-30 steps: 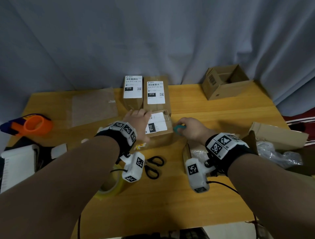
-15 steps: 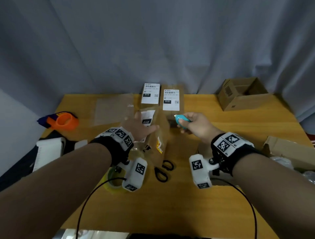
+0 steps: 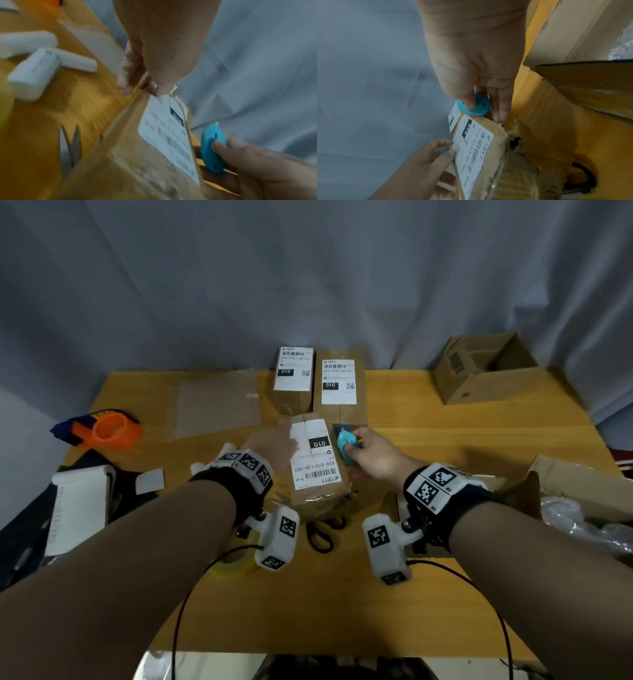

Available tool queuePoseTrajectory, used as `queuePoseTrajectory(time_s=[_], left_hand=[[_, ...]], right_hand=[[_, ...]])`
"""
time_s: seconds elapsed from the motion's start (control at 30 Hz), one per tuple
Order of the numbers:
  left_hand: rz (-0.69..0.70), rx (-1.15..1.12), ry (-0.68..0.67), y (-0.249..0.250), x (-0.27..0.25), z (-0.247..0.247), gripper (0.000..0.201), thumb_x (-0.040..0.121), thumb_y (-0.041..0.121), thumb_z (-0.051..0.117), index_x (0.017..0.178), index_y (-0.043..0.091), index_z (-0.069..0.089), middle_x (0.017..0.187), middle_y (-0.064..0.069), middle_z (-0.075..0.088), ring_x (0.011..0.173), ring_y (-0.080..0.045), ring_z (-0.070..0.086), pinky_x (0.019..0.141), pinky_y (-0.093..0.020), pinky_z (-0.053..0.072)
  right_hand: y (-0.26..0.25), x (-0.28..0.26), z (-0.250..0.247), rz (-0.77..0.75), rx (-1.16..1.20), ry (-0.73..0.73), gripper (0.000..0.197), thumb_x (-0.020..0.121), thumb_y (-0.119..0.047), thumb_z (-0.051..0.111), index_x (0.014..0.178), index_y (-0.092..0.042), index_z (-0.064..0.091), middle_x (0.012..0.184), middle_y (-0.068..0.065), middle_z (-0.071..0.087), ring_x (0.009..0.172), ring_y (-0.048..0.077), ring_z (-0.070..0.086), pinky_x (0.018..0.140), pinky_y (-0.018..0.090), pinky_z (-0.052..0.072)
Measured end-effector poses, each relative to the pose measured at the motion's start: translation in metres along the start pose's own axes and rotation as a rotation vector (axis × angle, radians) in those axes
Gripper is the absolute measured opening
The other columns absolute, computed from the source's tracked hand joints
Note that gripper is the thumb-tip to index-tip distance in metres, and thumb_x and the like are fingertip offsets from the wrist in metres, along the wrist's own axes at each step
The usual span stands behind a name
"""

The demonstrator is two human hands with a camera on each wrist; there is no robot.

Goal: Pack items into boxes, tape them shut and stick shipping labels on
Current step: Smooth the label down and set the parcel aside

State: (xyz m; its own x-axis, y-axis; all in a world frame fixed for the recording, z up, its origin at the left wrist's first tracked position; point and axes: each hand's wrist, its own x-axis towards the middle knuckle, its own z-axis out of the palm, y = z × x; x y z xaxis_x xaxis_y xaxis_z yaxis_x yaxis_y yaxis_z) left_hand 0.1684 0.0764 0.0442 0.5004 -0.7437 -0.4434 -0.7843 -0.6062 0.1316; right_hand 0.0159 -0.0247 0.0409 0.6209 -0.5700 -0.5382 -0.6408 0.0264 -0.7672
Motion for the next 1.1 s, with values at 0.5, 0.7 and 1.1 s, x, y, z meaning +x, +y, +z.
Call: queuePoseTrajectory(time_s=[0.5,0.7,1.1], left_hand=[[0.791,0.996,-0.074,0.027,0.024,-0.02,0.075,0.094,0.034,0.047,0.151,0.026,0.0,0.16,-0.005,0.003,0.147,-0.025,-0.002,0.119,-0.046,-0.002],[0.651,0.742,0.04,0.03,0.018,-0.016,0.104,0.059,0.059,0.072,0.14,0.014,0.027,0.133,-0.005,0.04,0.122,-0.023,0.042,0.114,-0.049,0.016],[0.22,0.381,-0.012,0.017,0.025,-0.003,0.11,0.059,0.078,0.063,0.139,0.013,0.025,0.139,-0.008,0.034,0.127,-0.029,0.036,0.101,-0.05,0.034]], right_hand=[[0.016,0.012,-0.021,-0.001,0.102,0.316,0.033,0.095,-0.021,0.054,0.126,-0.011,0.05,0.107,0.017,0.066,0.083,0.029,0.066,0.08,0.045,0.057],[0.015,0.013,-0.033,-0.068,0.121,0.399,0.035,0.097,-0.013,0.051,0.131,-0.018,0.051,0.107,0.01,0.062,0.09,0.025,0.066,0.085,0.04,0.056],[0.013,0.024,-0.029,-0.035,-0.091,0.303,0.026,0.094,-0.015,0.056,0.12,-0.014,0.059,0.107,0.014,0.066,0.093,0.029,0.065,0.086,0.044,0.055]])
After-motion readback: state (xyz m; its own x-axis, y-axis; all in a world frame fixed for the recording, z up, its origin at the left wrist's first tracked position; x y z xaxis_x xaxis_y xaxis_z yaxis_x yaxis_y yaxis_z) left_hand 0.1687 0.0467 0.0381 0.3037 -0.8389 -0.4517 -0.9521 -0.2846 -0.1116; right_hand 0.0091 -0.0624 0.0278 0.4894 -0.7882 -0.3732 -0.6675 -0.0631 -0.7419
